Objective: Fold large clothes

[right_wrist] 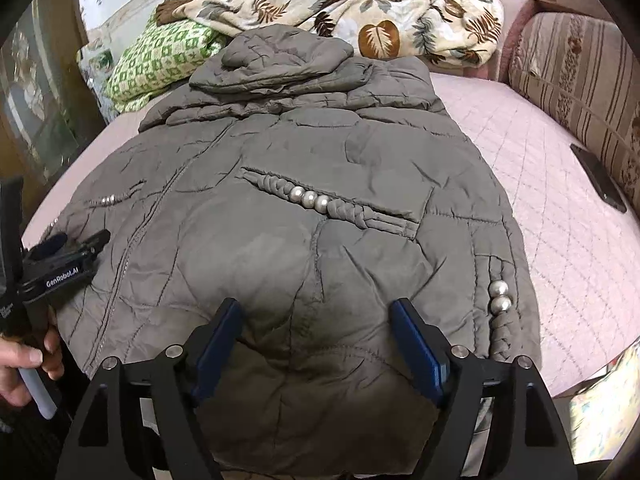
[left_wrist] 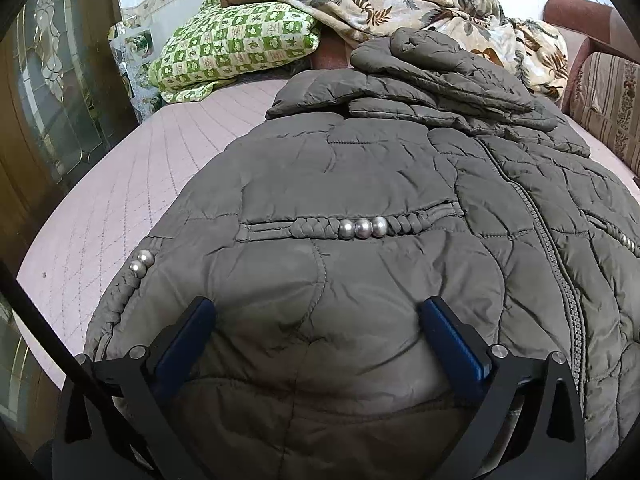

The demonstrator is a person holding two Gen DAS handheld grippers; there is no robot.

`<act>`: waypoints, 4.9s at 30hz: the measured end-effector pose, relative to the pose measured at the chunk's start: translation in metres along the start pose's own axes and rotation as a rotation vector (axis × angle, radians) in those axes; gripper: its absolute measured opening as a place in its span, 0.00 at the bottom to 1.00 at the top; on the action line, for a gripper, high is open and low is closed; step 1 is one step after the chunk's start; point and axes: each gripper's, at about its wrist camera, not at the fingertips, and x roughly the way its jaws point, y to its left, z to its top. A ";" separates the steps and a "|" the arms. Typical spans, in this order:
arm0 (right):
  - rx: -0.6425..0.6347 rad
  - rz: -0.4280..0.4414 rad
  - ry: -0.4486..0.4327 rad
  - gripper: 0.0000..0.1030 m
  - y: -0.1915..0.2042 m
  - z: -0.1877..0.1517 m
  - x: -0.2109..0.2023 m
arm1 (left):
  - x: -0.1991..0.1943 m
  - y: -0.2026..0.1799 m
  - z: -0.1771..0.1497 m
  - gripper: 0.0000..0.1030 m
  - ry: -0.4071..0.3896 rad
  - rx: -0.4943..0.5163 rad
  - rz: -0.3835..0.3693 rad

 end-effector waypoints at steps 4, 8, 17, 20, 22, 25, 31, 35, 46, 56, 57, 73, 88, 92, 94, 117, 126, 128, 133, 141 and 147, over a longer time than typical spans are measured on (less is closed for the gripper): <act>-0.010 -0.009 -0.020 0.81 0.003 -0.004 0.000 | -0.001 0.001 -0.002 1.00 -0.013 0.002 0.001; -0.009 -0.004 -0.025 0.82 0.002 -0.005 -0.001 | -0.002 0.001 -0.003 1.00 -0.016 -0.005 0.000; -0.005 0.014 -0.027 0.84 0.000 -0.005 0.000 | -0.005 0.002 -0.008 1.00 -0.042 -0.011 0.002; -0.004 0.017 -0.029 0.84 -0.001 -0.006 0.000 | -0.006 0.002 -0.012 1.00 -0.063 -0.012 -0.001; -0.005 0.019 -0.035 0.85 -0.001 -0.007 0.000 | -0.007 0.002 -0.013 1.00 -0.072 -0.011 0.001; -0.015 0.023 -0.047 0.86 0.000 -0.009 0.001 | -0.007 0.002 -0.013 1.00 -0.078 -0.012 -0.005; -0.010 0.029 -0.058 0.87 0.000 -0.010 0.001 | -0.006 0.002 -0.013 1.00 -0.090 -0.002 -0.010; -0.010 0.024 -0.071 0.88 0.001 -0.012 0.001 | -0.006 0.002 -0.013 1.00 -0.092 0.004 -0.019; -0.007 0.036 -0.079 0.93 0.000 -0.014 0.002 | -0.009 0.002 -0.017 1.00 -0.107 0.017 -0.026; -0.017 0.040 -0.073 0.95 0.001 -0.014 0.004 | -0.010 0.000 -0.018 1.00 -0.112 0.020 -0.025; -0.017 0.040 -0.073 0.95 0.001 -0.014 0.004 | -0.010 0.000 -0.018 1.00 -0.112 0.021 -0.025; -0.006 0.055 -0.092 0.95 -0.004 -0.016 -0.010 | -0.021 0.004 -0.022 1.00 -0.113 0.025 -0.048; 0.307 0.033 -0.206 0.95 -0.091 -0.020 -0.060 | -0.049 0.040 -0.020 1.00 -0.162 -0.061 0.004; 0.377 0.009 -0.242 0.95 -0.116 -0.019 -0.070 | -0.054 0.056 -0.015 1.00 -0.195 -0.107 0.044; 0.401 0.002 -0.246 0.95 -0.124 -0.019 -0.073 | -0.051 0.064 -0.014 1.00 -0.182 -0.133 0.050; 0.406 0.067 -0.129 0.95 -0.121 -0.023 -0.040 | -0.028 0.076 -0.021 1.00 -0.051 -0.197 0.001; 0.367 0.073 -0.113 0.95 -0.111 -0.022 -0.032 | -0.027 0.074 -0.021 1.00 -0.051 -0.184 0.010; 0.376 0.074 -0.115 0.95 -0.112 -0.021 -0.032 | -0.027 0.075 -0.021 1.00 -0.051 -0.183 0.011; 0.387 0.076 -0.112 0.95 -0.113 -0.022 -0.029 | -0.028 0.073 -0.022 1.00 -0.055 -0.173 0.014; 0.405 0.073 -0.153 0.95 -0.116 -0.018 -0.033 | -0.029 0.077 -0.026 1.00 -0.086 -0.145 0.020; 0.458 0.101 -0.150 0.95 -0.126 -0.019 -0.031 | -0.028 0.079 -0.027 1.00 -0.081 -0.153 0.008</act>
